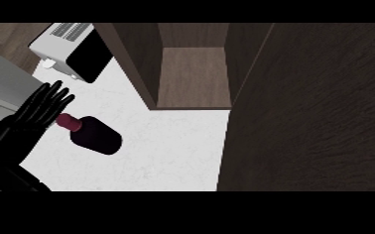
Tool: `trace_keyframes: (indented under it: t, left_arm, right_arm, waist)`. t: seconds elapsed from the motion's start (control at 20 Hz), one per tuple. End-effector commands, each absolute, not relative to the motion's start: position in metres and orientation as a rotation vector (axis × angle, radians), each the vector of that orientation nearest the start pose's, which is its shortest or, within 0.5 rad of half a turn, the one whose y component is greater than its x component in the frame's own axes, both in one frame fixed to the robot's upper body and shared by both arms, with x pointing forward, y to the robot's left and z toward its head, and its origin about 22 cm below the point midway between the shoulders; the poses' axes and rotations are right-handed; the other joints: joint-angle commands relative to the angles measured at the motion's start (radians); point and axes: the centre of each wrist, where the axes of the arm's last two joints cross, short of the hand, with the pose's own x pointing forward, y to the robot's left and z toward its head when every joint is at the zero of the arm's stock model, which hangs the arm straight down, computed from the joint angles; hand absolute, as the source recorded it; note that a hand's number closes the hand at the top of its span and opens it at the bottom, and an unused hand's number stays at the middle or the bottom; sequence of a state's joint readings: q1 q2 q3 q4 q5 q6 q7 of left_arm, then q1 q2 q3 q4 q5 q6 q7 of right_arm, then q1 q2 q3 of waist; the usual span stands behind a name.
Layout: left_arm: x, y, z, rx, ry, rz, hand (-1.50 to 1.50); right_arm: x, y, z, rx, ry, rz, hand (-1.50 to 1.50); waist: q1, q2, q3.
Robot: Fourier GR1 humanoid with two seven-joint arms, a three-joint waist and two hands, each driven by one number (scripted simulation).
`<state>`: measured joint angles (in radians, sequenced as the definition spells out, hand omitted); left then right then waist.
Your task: Pick up the wine, place it into the cabinet and close the cabinet
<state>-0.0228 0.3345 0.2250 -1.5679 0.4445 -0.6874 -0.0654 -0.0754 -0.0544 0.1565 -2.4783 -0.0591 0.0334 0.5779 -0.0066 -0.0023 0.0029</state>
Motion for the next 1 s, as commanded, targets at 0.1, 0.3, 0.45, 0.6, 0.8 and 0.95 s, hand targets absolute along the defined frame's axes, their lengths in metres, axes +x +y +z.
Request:
trace_keyframes:
  t: [0.1,0.3,0.45,0.6,0.8,0.95]
  left_arm:
    - [0.255,0.360,0.004,-0.454,-1.647,-0.328,-1.50]
    - [0.277,0.349,-0.024,-0.439,-1.623,-0.345,-1.50]
    - [0.259,0.355,-0.038,-0.412,-1.609,-0.341,-1.50]
    - [0.283,0.368,-0.057,-0.435,-1.603,-0.329,-1.50]
    - [0.261,0.374,-0.087,-0.445,-1.568,-0.309,-1.50]
    - [0.267,0.363,-0.092,-0.459,-1.577,-0.299,-1.50]
  right_arm:
    - [0.132,-0.206,0.211,0.263,-1.976,0.218,-1.50]
    - [0.143,-0.200,0.210,0.265,-1.973,0.231,-1.50]
    - [0.128,-0.212,0.211,0.250,-1.988,0.196,-1.50]
    - [0.166,-0.208,0.209,0.267,-1.993,0.220,-1.50]
    - [0.150,-0.204,0.222,0.255,-1.985,0.240,-1.50]
    - [0.139,-0.205,0.219,0.254,-2.000,0.213,-1.50]
  waist:
    - [-0.002,0.003,-0.004]
    - [-0.005,0.005,-0.004]
    - [-0.001,0.002,-0.003]
    - [-0.011,0.009,-0.005]
    - [-0.010,0.007,-0.006]
    - [-0.011,0.005,-0.005]
